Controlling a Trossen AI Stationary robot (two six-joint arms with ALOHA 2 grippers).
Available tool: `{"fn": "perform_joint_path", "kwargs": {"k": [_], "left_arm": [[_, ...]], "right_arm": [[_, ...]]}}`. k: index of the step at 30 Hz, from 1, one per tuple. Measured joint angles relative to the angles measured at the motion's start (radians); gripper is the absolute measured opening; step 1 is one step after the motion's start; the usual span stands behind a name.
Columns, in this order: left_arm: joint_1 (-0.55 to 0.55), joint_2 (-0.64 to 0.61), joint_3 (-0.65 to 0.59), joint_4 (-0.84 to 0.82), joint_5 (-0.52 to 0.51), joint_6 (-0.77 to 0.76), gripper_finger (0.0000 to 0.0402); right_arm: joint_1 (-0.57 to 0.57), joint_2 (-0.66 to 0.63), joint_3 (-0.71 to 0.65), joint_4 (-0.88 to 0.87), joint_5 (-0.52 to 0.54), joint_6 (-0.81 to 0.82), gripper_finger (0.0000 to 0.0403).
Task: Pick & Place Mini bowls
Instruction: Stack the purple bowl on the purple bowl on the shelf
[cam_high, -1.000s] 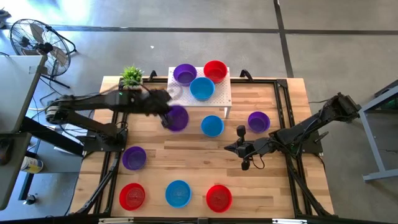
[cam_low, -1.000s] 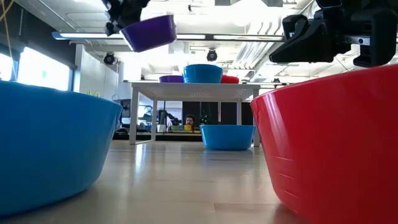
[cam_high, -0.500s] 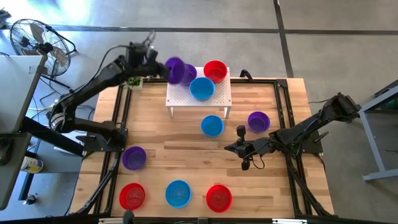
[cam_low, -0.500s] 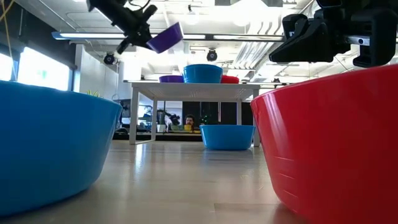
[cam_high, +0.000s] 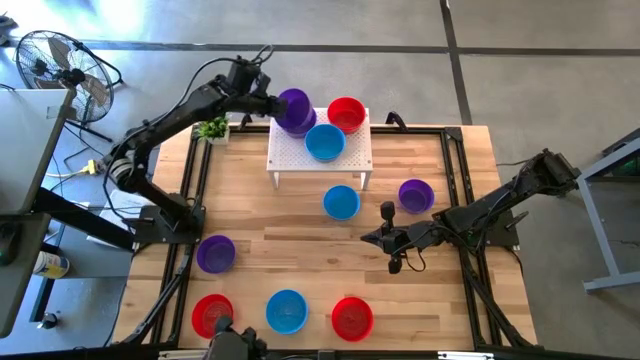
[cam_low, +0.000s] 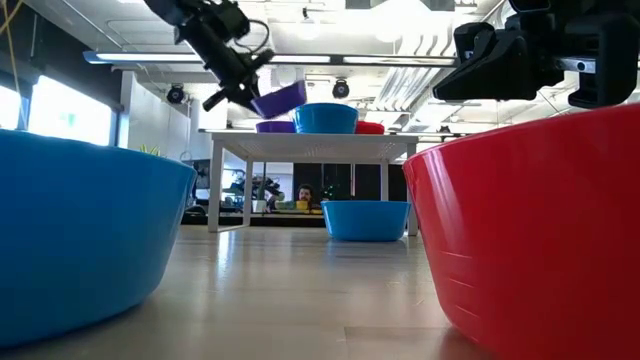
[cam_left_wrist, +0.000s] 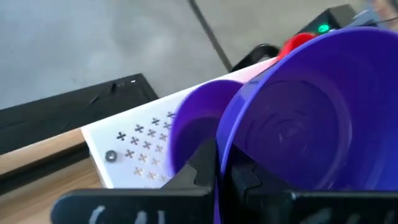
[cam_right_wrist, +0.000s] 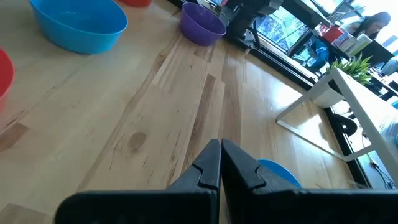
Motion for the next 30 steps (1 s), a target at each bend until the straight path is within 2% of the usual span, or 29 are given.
{"fn": "perform_joint_path", "kwargs": {"k": [11,16,23,30], "left_arm": [[0.0,0.049,-0.001,-0.001,-0.01,0.005,0.0002],[-0.001,0.05,-0.001,-0.019,-0.055,0.005,0.0002],[-0.001,0.05,-0.001,-0.023,-0.058,0.004,0.0005],[-0.002,0.049,-0.001,-0.038,-0.05,-0.003,0.0071]], "right_arm": [[0.0,0.0,0.0,0.0,-0.002,-0.001,0.0],[0.0,0.0,0.0,0.0,-0.003,-0.002,0.0],[0.0,0.0,0.0,0.0,-0.003,-0.002,0.0],[0.0,0.0,0.0,0.0,-0.003,-0.002,0.0]]}}
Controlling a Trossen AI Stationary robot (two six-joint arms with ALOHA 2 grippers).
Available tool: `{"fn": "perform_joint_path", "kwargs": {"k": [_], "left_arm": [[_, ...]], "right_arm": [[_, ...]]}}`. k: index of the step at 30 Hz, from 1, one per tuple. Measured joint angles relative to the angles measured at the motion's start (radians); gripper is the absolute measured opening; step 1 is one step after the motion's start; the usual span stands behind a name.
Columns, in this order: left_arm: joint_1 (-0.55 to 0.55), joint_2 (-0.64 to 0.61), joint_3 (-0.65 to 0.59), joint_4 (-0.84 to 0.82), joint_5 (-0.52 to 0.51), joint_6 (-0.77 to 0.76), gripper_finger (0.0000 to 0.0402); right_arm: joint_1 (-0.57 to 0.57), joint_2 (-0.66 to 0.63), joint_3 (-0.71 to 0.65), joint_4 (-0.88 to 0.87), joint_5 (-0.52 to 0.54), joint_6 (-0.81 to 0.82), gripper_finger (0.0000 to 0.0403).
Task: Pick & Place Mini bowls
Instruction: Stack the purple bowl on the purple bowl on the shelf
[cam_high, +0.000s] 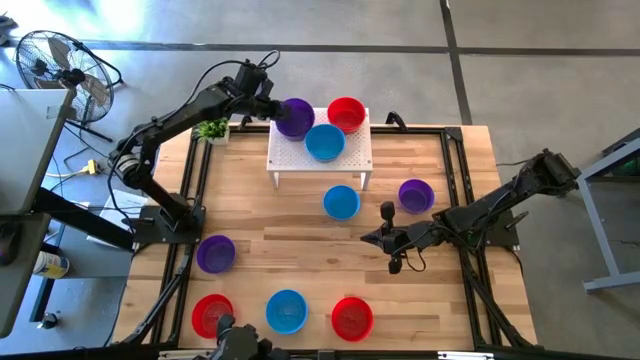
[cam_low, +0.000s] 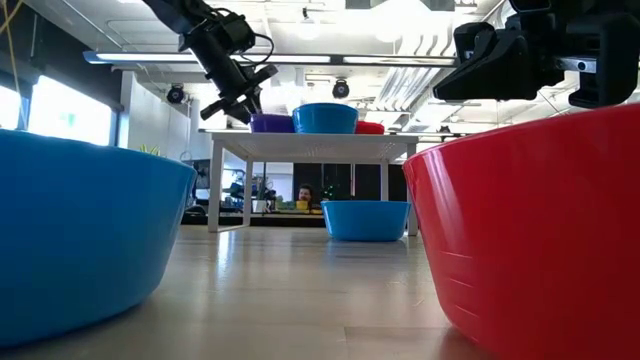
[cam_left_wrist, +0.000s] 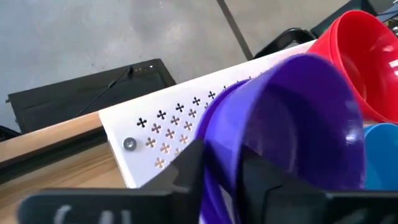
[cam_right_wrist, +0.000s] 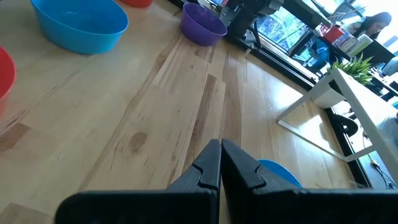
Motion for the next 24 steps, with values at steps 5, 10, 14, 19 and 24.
{"fn": "perform_joint_path", "kwargs": {"k": [5,10,14,19,24], "left_arm": [[0.0,0.0,0.0,0.012,0.006,0.019,0.0114],[0.0,-0.012,0.0,0.015,0.034,0.022,0.0123],[0.0,-0.033,0.0,0.022,0.037,0.028,0.0123],[0.0,-0.062,0.0,0.019,0.037,0.04,0.0123],[0.0,-0.075,0.0,-0.006,0.021,0.097,0.0123]], "right_arm": [[0.0,0.0,0.0,0.0,0.0,0.001,0.0],[0.0,0.0,0.0,0.0,0.0,0.0,0.0],[0.0,0.0,0.0,0.0,0.0,0.0,0.0],[0.0,0.0,0.0,0.0,0.0,0.0,0.0],[0.0,0.0,0.0,0.0,0.0,-0.001,0.0]]}}
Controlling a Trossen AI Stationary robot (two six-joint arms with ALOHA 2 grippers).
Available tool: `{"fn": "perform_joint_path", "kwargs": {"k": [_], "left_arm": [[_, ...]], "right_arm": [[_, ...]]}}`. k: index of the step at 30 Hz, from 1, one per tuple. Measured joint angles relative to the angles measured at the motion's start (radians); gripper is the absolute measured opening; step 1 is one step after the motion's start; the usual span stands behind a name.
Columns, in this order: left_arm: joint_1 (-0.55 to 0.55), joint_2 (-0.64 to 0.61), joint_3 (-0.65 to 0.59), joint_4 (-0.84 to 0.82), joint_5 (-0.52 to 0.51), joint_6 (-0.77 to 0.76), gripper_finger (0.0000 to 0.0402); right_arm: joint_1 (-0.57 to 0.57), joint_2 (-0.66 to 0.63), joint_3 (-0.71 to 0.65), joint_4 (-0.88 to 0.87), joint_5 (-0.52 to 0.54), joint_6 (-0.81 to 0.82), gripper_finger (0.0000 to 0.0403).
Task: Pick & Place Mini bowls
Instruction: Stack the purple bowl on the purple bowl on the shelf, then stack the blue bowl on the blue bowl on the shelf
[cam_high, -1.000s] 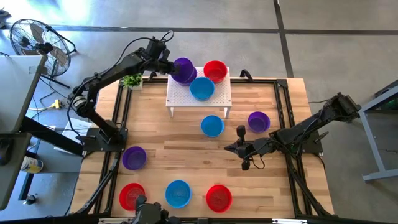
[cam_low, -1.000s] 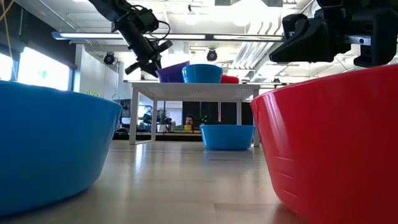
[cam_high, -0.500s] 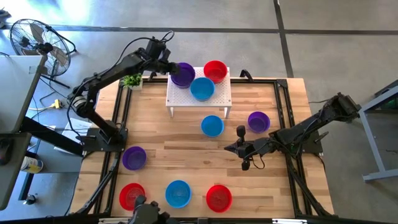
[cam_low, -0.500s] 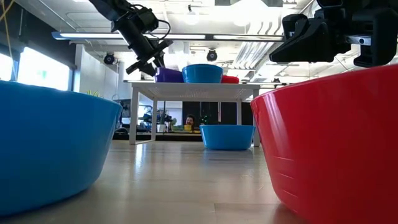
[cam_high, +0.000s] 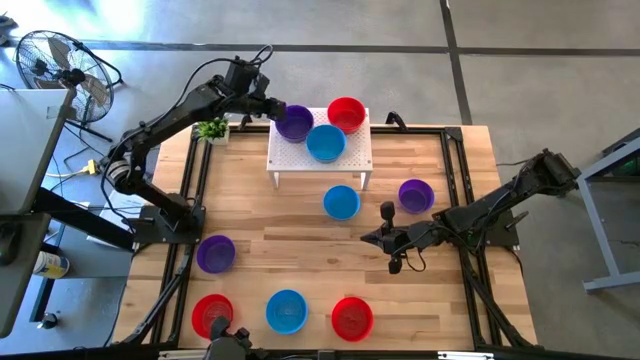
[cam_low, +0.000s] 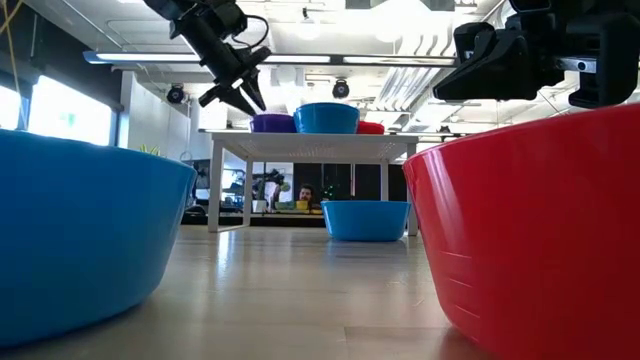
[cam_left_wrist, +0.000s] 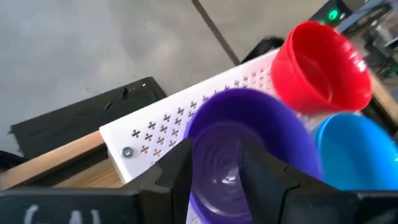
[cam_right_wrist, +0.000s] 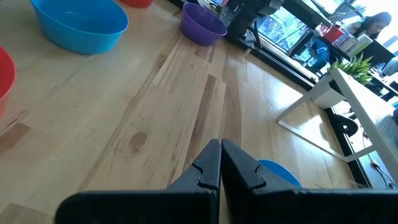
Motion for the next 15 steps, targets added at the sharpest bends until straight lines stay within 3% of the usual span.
{"fn": "perform_joint_path", "kwargs": {"k": [4,13,15], "left_arm": [[0.0,0.0,0.0,-0.062,-0.032,0.059,0.0109],[-0.079,-0.025,-0.002,-0.092,-0.101,0.154,0.001],[-0.113,-0.054,-0.002,-0.106,-0.113,0.187,0.0005]], "right_arm": [[0.0,0.0,0.0,0.0,0.0,0.001,0.0],[0.0,0.0,0.0,0.0,0.0,0.002,0.0],[0.0,0.0,0.0,0.0,0.0,0.003,0.0]]}}
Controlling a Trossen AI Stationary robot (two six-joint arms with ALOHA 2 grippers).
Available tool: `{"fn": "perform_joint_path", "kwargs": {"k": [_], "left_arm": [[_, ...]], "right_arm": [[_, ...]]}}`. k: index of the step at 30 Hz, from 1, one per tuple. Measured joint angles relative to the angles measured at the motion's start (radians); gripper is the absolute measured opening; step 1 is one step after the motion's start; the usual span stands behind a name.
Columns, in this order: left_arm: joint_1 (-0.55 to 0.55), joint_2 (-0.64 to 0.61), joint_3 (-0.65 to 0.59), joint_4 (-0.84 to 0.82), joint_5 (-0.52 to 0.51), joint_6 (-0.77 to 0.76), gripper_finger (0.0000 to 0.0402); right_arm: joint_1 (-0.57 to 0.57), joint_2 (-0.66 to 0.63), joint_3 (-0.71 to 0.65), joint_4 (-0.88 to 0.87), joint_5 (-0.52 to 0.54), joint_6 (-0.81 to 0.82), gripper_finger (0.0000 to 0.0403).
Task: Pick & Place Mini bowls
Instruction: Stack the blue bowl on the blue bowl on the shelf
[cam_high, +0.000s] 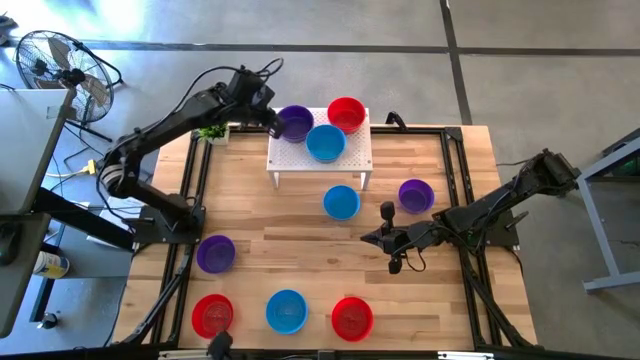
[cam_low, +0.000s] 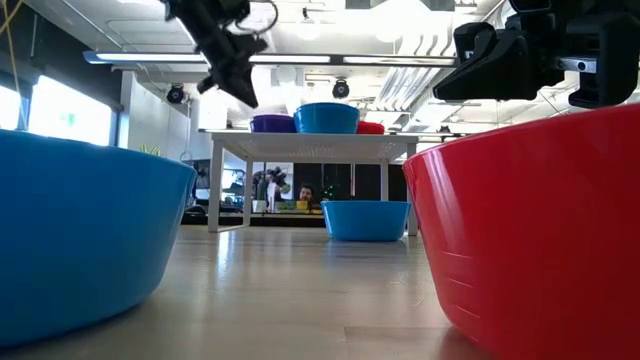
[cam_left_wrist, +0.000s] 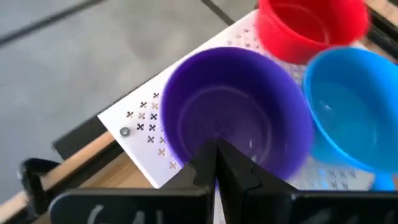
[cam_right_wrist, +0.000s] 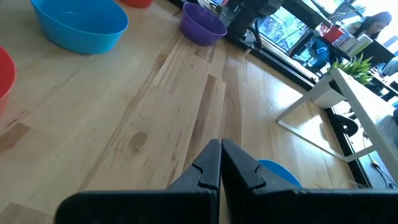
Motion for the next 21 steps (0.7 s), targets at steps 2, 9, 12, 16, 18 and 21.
{"fn": "perform_joint_path", "kwargs": {"k": [2,9,12,16,18,21], "left_arm": [[-0.05,-0.025,-0.001,-0.022,-0.063,0.015,0.0009],[-0.27,-0.131,-0.126,0.105,-0.281,0.047,0.0003],[-0.342,-0.178,-0.197,0.16,-0.29,0.064,0.0001],[-0.44,-0.232,-0.314,0.251,-0.292,0.086,0.0001],[-0.486,-0.264,-0.388,0.31,-0.292,0.093,0.0001],[-0.56,-0.294,-0.504,0.427,-0.295,0.116,0.0001]], "right_arm": [[0.0,0.0,0.0,0.0,0.001,0.0,0.0],[0.0,0.0,0.0,0.0,0.01,0.019,0.0],[0.0,0.0,0.0,0.0,0.01,0.022,0.0],[0.0,0.0,0.0,0.0,0.011,0.022,0.0],[0.0,0.0,0.0,0.0,0.011,0.022,0.0],[0.0,0.0,0.0,0.0,0.011,0.023,0.0]]}}
